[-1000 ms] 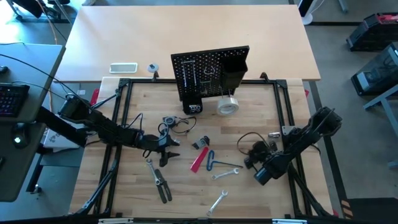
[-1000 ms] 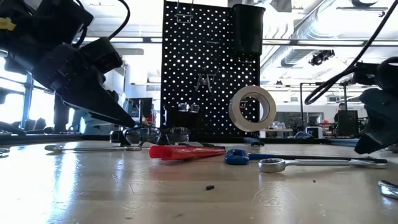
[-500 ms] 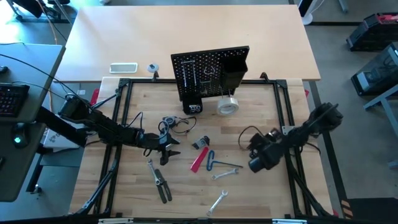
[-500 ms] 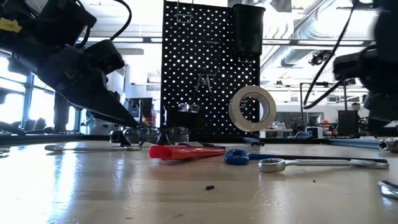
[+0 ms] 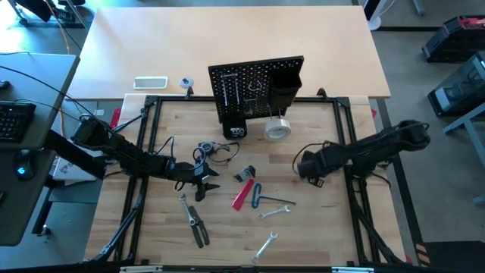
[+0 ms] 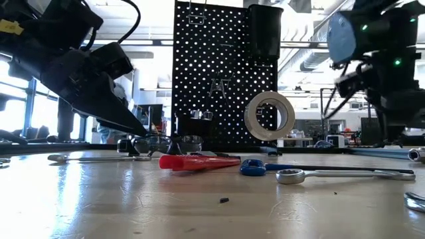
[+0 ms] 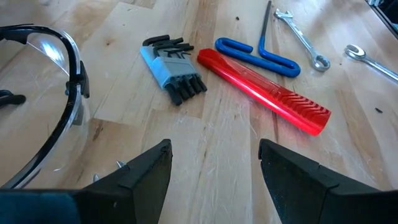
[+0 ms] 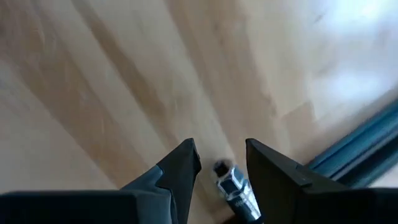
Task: Hang tools onto peg board
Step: Put the socket into the bottom black bin on the peg board
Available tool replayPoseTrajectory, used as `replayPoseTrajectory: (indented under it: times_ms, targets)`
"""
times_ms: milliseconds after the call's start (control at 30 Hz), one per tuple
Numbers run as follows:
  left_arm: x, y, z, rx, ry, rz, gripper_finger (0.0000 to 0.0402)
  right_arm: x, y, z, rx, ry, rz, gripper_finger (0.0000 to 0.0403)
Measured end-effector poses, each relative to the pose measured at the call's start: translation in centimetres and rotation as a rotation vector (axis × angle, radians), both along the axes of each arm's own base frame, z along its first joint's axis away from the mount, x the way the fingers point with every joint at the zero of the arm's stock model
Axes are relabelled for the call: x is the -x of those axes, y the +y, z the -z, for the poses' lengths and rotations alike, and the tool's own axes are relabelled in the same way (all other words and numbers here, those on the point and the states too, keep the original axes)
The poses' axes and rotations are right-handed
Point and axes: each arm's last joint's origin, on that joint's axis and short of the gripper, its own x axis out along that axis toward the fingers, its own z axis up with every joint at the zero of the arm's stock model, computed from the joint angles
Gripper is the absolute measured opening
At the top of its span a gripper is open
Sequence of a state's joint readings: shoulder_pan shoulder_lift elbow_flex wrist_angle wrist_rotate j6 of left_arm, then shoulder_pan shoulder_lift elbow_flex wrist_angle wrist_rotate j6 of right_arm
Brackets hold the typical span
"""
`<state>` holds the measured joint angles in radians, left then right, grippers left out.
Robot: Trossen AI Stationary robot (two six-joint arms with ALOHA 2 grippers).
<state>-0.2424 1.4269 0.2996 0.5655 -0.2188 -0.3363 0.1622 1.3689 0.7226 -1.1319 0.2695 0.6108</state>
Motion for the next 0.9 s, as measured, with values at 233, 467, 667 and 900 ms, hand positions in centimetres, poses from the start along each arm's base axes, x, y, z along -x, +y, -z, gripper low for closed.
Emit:
replayPoseTrajectory:
  times_ms: [233, 467, 667, 900]
  targets:
    - [0.0, 0.0, 0.0, -0.004, 0.004, 0.002, 0.0231, 0.9, -1.4, 0.8, -0.177, 0.073, -0.005, 0.0138]
    - [0.0, 0.0, 0.0, -0.015, 0.003, 0.009, 0.0231, 0.9, -1.4, 0.8, -0.245, 0.083, -0.001, 0.0138]
    - [0.0, 0.0, 0.0, -0.021, 0.0, 0.012, 0.0231, 1.8, -1.3, 1.4, -0.272, 0.191, 0.078, 0.0138]
    - [0.0, 0.0, 0.0, -0.023, -0.002, 0.014, 0.0231, 1.7, -1.1, 4.4, -0.32, 0.286, 0.123, 0.0138]
